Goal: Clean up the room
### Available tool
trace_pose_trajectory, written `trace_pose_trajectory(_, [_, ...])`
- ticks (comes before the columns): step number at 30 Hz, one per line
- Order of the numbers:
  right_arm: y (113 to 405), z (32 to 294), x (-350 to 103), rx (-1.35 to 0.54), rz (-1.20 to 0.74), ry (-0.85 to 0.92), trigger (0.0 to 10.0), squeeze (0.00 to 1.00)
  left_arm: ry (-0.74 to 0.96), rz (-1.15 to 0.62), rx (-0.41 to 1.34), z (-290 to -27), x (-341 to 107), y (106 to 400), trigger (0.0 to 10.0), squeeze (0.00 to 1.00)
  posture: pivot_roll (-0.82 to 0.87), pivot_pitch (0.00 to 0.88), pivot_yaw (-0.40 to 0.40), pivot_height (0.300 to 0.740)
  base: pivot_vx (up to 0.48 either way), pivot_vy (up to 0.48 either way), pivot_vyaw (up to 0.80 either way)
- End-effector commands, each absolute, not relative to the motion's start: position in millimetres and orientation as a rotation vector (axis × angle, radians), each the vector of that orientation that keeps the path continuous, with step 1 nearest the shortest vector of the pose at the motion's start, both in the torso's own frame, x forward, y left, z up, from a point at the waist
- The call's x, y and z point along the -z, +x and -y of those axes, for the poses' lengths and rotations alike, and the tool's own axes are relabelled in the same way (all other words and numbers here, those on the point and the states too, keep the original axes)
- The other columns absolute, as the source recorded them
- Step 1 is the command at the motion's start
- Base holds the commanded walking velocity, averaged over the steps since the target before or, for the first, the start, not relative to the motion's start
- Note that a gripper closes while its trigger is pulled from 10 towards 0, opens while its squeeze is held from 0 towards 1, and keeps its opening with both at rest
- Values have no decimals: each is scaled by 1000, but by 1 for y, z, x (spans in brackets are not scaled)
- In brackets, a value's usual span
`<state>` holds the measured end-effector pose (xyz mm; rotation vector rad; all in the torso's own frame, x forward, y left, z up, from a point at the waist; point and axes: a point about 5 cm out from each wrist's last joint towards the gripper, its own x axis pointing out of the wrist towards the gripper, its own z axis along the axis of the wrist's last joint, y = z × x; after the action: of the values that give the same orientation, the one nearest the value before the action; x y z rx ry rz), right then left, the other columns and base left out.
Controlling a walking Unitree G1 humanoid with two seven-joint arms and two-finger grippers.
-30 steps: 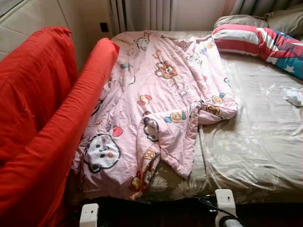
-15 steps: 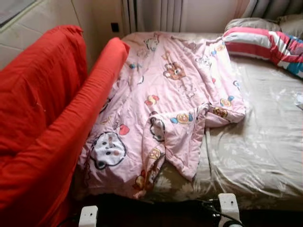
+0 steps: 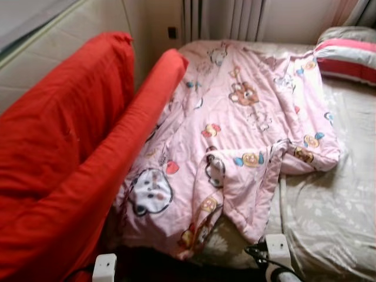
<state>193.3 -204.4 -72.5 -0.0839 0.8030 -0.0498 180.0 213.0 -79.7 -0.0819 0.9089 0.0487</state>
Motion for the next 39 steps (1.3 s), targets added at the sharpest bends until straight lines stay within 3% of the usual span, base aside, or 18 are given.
trace_pose_trajectory(1, [191,205,74,60,-808,-66,10000,0,-73,-950,-46,-214,85,169,10000,0,-81,147,24,738,0,0,0])
trace_pose_trajectory(6, [203,204,66,31,-751,-78,10000,0,-73,-948,-48,-215,85,169,10000,0,-84,155,24,738,0,0,0])
trace_pose_trajectory(7, [220,200,55,8,-675,-83,10000,0,-73,-939,-50,-215,84,170,10000,0,-85,157,24,738,0,0,0])
trace_pose_trajectory(13, [243,193,39,-12,-572,-84,10000,0,-88,-891,-59,-215,82,173,10000,0,-86,160,23,738,0,0,0])
trace_pose_trajectory(39, [245,192,38,-16,-566,-87,10000,0,-90,-888,-59,-215,82,173,10000,0,-85,162,23,738,0,0,0])
